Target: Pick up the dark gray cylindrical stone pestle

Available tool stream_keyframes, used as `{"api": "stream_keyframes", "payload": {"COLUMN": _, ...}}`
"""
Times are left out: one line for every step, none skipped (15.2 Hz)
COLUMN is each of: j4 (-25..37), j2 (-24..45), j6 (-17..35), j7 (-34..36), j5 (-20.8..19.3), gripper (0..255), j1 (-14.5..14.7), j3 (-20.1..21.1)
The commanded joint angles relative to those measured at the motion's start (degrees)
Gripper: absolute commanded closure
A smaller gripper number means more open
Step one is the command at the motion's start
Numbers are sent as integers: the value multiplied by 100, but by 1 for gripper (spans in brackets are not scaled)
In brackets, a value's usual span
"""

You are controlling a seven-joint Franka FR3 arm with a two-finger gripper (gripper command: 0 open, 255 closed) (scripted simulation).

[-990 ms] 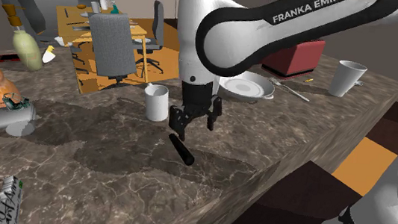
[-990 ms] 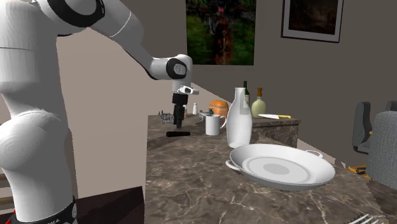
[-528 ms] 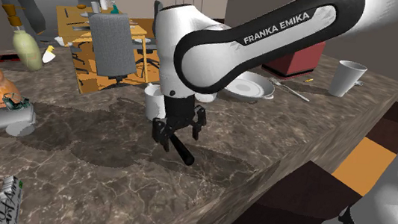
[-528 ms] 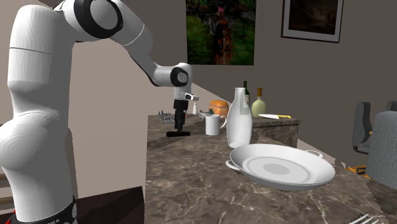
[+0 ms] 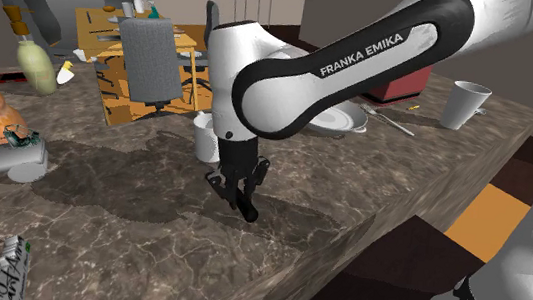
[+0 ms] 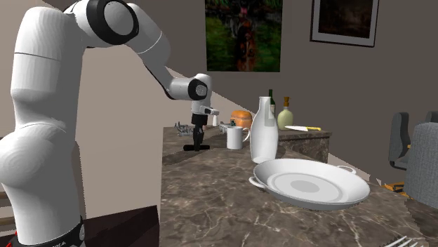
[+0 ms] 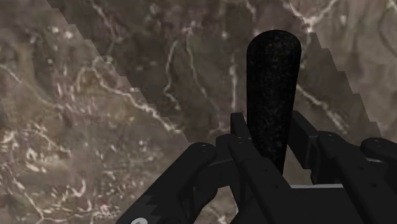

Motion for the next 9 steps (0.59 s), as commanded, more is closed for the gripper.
{"api": "stream_keyframes", "payload": {"j4": -38, "j2": 26, "j6": -14, "j7": 2, "j5": -9, "gripper": 255, "j1": -8, "j3": -14}}
{"api": "stream_keyframes", "payload": {"j4": -13, "j2": 39, "j6": -27, "j7": 10, "j5": -14, "gripper": 255, "j1": -4, "j3": -14}}
{"api": "stream_keyframes", "payload": {"j4": 8, "j2": 57, "j6": -30, "j7": 17, "j5": -23, "gripper": 255, "j1": 0, "j3": -13}}
{"api": "stream_keyframes", "payload": {"j4": 11, "j2": 67, "j6": -24, "j7": 17, "j5": -27, "gripper": 255, "j1": -1, "j3": -16}}
{"api": "stream_keyframes", "payload": {"j4": -11, "j2": 62, "j6": -7, "j7": 30, "j5": -24, "gripper": 255, "j1": 7, "j3": -9}}
{"api": "stream_keyframes", "payload": {"j4": -26, "j2": 52, "j6": 0, "j7": 29, "j5": -19, "gripper": 255, "j1": 7, "j3": -8}}
{"api": "stream_keyframes", "payload": {"j4": -35, "j2": 36, "j6": -7, "j7": -3, "j5": -14, "gripper": 255, "j1": -12, "j3": -17}}
{"api": "stream_keyframes", "payload": {"j4": 0, "j2": -2, "j6": -78, "j7": -11, "j5": 3, "gripper": 255, "j1": -17, "j3": -13}}
{"api": "stream_keyframes", "payload": {"j4": 36, "j2": -40, "j6": -148, "j7": -18, "j5": 19, "gripper": 255, "j1": -22, "j3": -10}}
